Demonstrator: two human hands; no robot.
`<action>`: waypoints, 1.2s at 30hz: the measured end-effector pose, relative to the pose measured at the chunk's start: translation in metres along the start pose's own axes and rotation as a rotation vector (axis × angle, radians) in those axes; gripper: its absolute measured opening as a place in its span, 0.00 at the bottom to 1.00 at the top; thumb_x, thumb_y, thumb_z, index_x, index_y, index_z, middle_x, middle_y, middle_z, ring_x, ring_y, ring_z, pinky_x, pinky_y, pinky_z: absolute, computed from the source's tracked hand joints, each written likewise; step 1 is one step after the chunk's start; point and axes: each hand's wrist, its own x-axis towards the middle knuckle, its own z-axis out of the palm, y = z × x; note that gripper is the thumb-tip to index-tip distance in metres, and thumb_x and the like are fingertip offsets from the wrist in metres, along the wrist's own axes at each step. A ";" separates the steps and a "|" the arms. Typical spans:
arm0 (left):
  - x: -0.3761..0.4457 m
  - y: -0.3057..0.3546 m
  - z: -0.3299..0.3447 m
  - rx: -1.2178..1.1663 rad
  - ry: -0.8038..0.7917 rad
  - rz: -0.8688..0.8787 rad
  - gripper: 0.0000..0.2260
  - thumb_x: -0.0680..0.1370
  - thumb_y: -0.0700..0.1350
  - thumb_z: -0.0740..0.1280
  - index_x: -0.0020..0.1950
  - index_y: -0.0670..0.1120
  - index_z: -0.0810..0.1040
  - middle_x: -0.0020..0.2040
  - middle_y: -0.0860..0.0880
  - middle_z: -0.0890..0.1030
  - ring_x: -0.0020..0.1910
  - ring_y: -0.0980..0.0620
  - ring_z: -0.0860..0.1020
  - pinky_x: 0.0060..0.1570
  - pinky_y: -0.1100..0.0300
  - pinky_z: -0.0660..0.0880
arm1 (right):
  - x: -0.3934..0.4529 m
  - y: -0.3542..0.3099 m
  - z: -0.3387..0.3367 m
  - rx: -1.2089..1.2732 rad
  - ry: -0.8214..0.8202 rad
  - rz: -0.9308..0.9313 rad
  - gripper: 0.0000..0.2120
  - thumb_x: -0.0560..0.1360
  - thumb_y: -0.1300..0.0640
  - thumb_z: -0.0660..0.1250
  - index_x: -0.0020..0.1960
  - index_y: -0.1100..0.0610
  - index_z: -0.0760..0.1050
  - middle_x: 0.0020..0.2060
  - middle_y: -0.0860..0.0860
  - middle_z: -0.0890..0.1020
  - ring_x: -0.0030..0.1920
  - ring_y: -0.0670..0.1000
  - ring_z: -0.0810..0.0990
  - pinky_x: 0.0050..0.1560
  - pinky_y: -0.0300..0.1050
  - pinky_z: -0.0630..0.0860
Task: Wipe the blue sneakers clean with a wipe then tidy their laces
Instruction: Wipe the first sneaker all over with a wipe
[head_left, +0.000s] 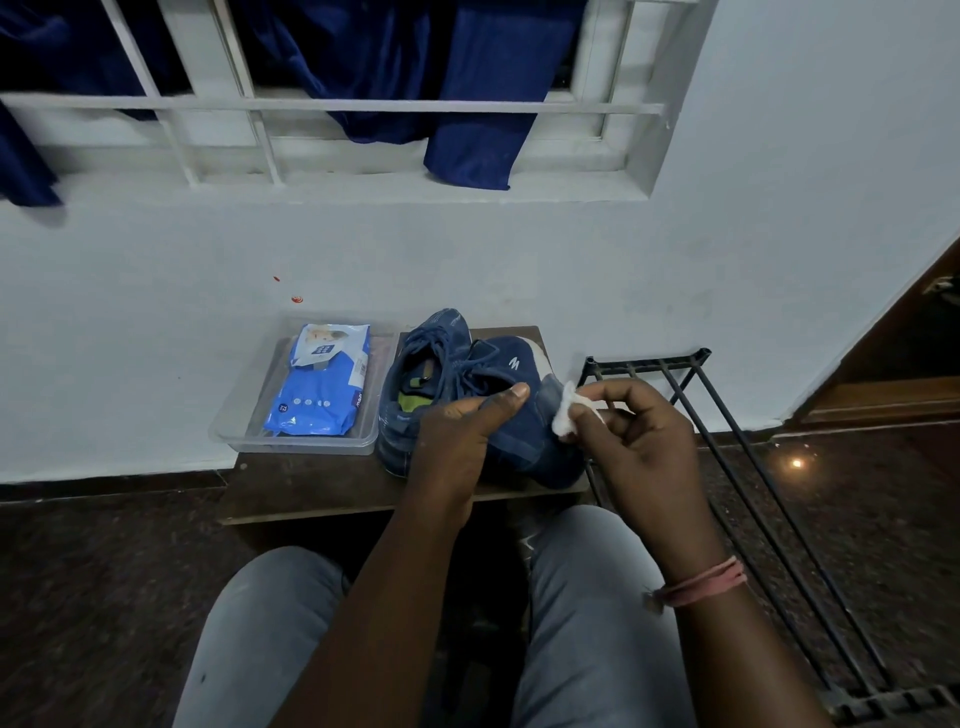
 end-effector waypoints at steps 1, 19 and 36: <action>-0.002 -0.001 0.000 -0.007 -0.011 0.003 0.10 0.76 0.48 0.76 0.50 0.42 0.87 0.46 0.44 0.88 0.46 0.46 0.87 0.50 0.53 0.82 | 0.002 -0.001 0.002 -0.013 0.010 0.004 0.05 0.76 0.63 0.73 0.49 0.57 0.79 0.41 0.57 0.86 0.42 0.62 0.85 0.44 0.56 0.81; 0.000 0.002 0.004 0.151 -0.051 0.042 0.14 0.81 0.54 0.70 0.47 0.44 0.87 0.44 0.44 0.88 0.46 0.44 0.87 0.54 0.45 0.81 | 0.024 -0.006 0.011 -0.802 -0.189 -0.397 0.13 0.74 0.69 0.66 0.49 0.53 0.81 0.45 0.45 0.82 0.47 0.47 0.78 0.49 0.36 0.71; 0.013 0.004 0.027 0.185 -0.056 -0.022 0.15 0.78 0.55 0.72 0.51 0.44 0.87 0.45 0.45 0.88 0.48 0.44 0.87 0.60 0.42 0.80 | -0.013 0.011 -0.020 -0.647 -0.164 -0.546 0.15 0.69 0.73 0.72 0.45 0.53 0.86 0.43 0.43 0.85 0.47 0.43 0.81 0.51 0.42 0.77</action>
